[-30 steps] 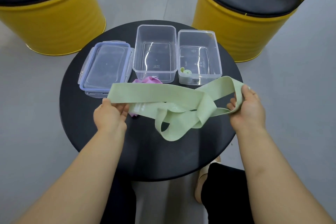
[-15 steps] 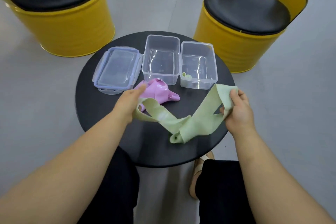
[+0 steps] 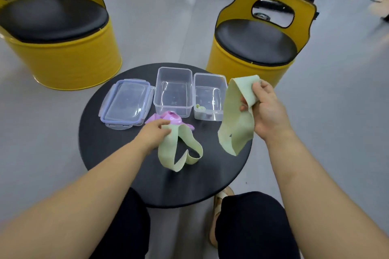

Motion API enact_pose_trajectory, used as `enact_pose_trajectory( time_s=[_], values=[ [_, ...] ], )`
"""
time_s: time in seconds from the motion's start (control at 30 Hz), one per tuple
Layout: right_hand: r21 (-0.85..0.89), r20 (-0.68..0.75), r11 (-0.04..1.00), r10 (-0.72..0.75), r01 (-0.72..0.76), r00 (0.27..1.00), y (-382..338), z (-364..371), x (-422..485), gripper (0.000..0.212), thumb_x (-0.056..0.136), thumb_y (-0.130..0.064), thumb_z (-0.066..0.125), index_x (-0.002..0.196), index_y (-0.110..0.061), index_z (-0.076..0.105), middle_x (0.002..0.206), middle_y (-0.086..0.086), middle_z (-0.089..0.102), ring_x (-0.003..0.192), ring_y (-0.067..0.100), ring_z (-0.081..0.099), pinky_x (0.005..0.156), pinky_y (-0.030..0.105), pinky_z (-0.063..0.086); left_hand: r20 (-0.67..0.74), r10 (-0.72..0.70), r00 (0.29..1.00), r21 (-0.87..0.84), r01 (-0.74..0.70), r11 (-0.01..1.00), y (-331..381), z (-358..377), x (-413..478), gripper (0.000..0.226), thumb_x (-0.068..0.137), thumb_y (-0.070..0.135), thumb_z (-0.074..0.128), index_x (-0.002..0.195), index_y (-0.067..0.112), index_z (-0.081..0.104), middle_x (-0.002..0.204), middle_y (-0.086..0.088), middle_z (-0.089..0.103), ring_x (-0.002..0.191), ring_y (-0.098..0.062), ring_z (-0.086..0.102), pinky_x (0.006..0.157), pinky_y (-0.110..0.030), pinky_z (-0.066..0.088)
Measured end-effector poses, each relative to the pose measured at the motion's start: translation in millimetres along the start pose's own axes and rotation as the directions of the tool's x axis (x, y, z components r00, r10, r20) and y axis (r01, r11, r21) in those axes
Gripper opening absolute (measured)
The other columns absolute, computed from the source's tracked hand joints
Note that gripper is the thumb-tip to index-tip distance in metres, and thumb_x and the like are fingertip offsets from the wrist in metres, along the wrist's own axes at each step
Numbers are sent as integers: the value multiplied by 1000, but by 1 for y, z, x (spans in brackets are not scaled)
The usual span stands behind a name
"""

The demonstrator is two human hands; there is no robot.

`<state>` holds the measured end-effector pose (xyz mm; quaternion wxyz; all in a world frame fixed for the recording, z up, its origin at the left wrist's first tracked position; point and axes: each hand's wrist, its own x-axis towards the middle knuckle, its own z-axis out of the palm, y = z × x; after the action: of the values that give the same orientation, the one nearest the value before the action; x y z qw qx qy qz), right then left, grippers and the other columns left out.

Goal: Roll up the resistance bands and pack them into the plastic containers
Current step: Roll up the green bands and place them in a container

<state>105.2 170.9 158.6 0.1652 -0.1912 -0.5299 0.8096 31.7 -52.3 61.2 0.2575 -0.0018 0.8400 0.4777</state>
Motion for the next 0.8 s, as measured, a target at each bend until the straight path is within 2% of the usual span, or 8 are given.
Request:
enact_pose_trajectory(
  time_s=[0.07, 0.13, 0.27, 0.33, 0.43, 0.53, 0.67, 0.8],
  values=[
    [-117, 55, 993, 19, -13, 998, -4, 4, -7, 9, 98, -18, 45, 95, -20, 54, 80, -1, 61, 62, 10, 57, 53, 22, 46, 55, -2, 998, 228, -11, 973, 15, 5, -12, 41, 93, 22, 50, 133, 20, 50, 126, -5, 52, 96, -23, 56, 70, -25, 45],
    [-307, 102, 952, 17, 15, 995, -7, 7, -14, 12, 97, -16, 49, 102, -23, 57, 89, -5, 64, 71, 6, 60, 61, 22, 50, 23, 135, 991, 253, -137, 958, 37, 11, -27, 32, 93, 27, 50, 123, 21, 58, 112, 1, 56, 79, -17, 55, 57, -20, 41],
    [-544, 174, 830, -34, 125, 984, -14, 13, -25, 29, 95, -11, 52, 122, -18, 57, 116, 0, 65, 94, 10, 62, 82, 27, 51, 180, 239, 954, -333, -169, 928, 87, 19, -64, 31, 95, 45, 46, 101, 22, 66, 103, 6, 69, 98, -13, 64, 88, -33, 50],
    [-549, 198, 825, -28, 134, 980, -22, 15, -33, 29, 96, -8, 49, 122, -20, 55, 114, 3, 66, 92, 12, 64, 79, 28, 52, 212, 289, 934, -352, -203, 914, 101, 19, -76, 29, 90, 47, 53, 95, 22, 67, 99, 5, 71, 93, -11, 66, 81, -30, 50],
    [-482, 243, 867, -7, 127, 970, -38, 18, -50, 26, 97, -8, 47, 116, -24, 53, 97, 2, 70, 77, 10, 68, 68, 25, 57, 148, 346, 927, -370, -272, 888, 111, 14, -90, 5, 90, 20, 62, 89, 15, 62, 82, -1, 67, 67, -6, 64, 66, -21, 51],
    [-486, 234, 869, 26, 94, 972, -50, 15, -66, 20, 95, -13, 52, 114, -20, 54, 100, 8, 70, 82, 18, 70, 75, 30, 58, 151, 350, 924, -422, -260, 869, 119, 7, -104, 5, 93, 14, 56, 88, 15, 57, 84, -10, 64, 72, -18, 61, 69, -29, 55],
    [-650, 86, 735, -178, 191, 980, -46, 11, -89, 25, 86, -22, 67, 106, -19, 52, 96, 4, 64, 87, 24, 65, 75, 36, 55, 73, 406, 911, -371, -353, 859, 129, 0, -123, 6, 92, 13, 56, 87, 15, 56, 84, -18, 60, 74, -25, 58, 74, -38, 54],
    [-702, 168, 645, -260, 301, 951, -36, 22, -120, 44, 71, -33, 80, 102, -25, 50, 99, -6, 57, 84, 15, 59, 75, 29, 52, 20, 419, 908, -409, -375, 832, 139, 4, -147, 3, 92, 8, 56, 89, 8, 57, 67, -6, 63, 51, -8, 63, 55, -21, 56]
  ],
)
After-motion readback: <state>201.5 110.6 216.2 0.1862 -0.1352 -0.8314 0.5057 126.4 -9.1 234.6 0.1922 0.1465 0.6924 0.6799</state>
